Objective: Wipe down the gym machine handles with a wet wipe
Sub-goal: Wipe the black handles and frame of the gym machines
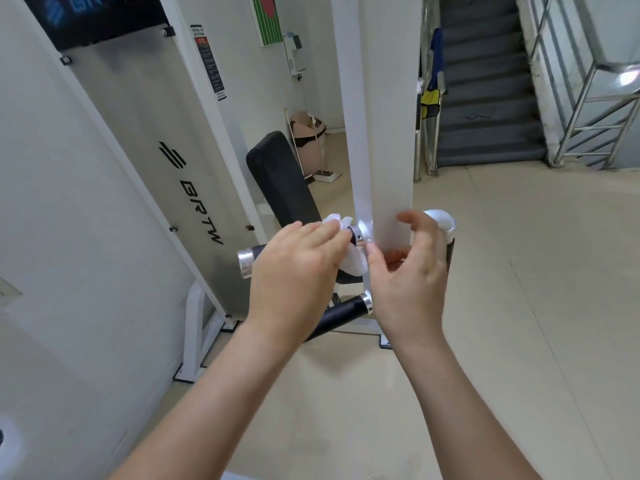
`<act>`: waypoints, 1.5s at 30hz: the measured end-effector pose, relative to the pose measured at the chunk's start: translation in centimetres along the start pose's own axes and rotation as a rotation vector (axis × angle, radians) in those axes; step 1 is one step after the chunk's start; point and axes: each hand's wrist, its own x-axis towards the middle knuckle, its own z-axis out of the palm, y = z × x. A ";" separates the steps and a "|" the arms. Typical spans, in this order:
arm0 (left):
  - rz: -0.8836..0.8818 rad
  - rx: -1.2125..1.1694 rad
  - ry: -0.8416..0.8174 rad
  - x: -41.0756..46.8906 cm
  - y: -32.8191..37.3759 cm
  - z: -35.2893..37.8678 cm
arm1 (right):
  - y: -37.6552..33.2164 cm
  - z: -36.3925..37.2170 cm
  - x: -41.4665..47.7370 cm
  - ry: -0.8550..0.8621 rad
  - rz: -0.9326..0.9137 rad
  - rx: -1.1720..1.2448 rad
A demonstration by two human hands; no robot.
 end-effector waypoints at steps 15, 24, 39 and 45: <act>0.097 0.087 0.053 1.1 0.8 2.0 | 0.7 -0.2 0.9 -0.009 -0.034 -0.077; 0.037 0.186 0.137 2.2 1.4 2.3 | 1.3 0.5 1.1 0.007 -0.113 -0.158; -0.089 0.259 -0.042 4.1 2.8 1.5 | 1.2 0.6 1.5 0.014 -0.122 -0.178; 0.070 0.250 0.314 1.3 1.5 3.7 | 1.4 -0.3 1.5 0.005 -0.131 -0.189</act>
